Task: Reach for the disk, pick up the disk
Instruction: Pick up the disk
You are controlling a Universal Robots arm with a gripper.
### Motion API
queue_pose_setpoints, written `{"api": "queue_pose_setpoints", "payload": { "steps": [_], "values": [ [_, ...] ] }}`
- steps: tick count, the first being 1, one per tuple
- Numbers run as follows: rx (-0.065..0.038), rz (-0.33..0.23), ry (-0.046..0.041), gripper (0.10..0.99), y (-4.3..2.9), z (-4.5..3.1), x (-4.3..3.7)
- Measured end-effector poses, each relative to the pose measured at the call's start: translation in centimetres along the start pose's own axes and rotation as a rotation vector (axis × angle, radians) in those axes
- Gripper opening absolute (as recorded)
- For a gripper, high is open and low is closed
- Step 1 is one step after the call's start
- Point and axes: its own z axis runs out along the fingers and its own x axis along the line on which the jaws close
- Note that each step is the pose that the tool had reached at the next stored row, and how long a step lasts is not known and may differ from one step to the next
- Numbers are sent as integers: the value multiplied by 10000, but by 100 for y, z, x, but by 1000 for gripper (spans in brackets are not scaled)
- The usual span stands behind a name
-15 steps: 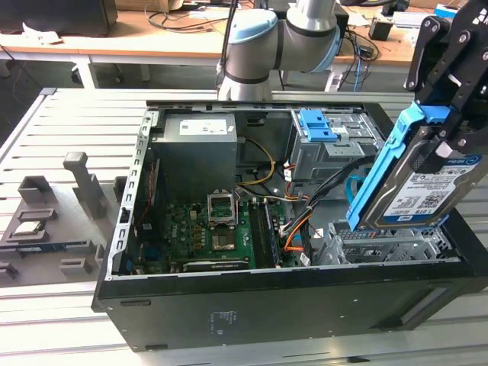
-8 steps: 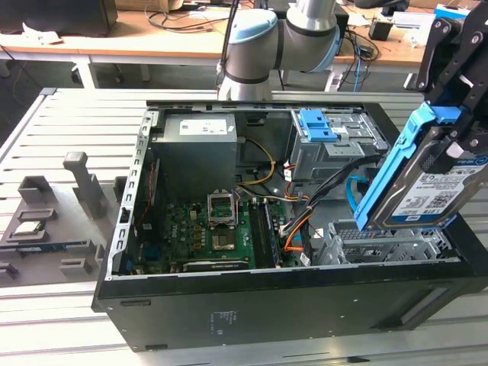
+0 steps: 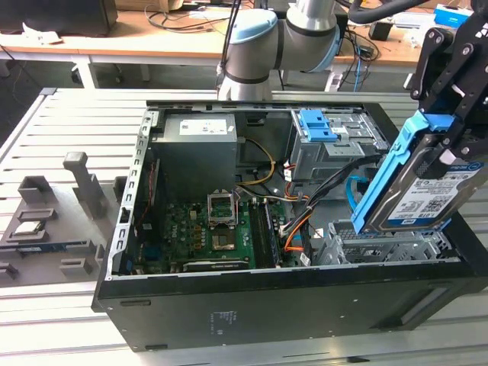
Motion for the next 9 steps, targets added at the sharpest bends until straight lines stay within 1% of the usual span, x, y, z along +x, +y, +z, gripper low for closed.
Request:
{"api": "queue_pose_setpoints", "payload": {
  "steps": [2, 3, 4, 9],
  "values": [
    [0, 0, -1, 369, 12, 22, -32],
    [0, -1, 0, 369, 13, 48, -73],
    [0, 0, -1, 369, 14, 57, -84],
    [0, 0, 1, 369, 15, 62, -86]
  ]
}}
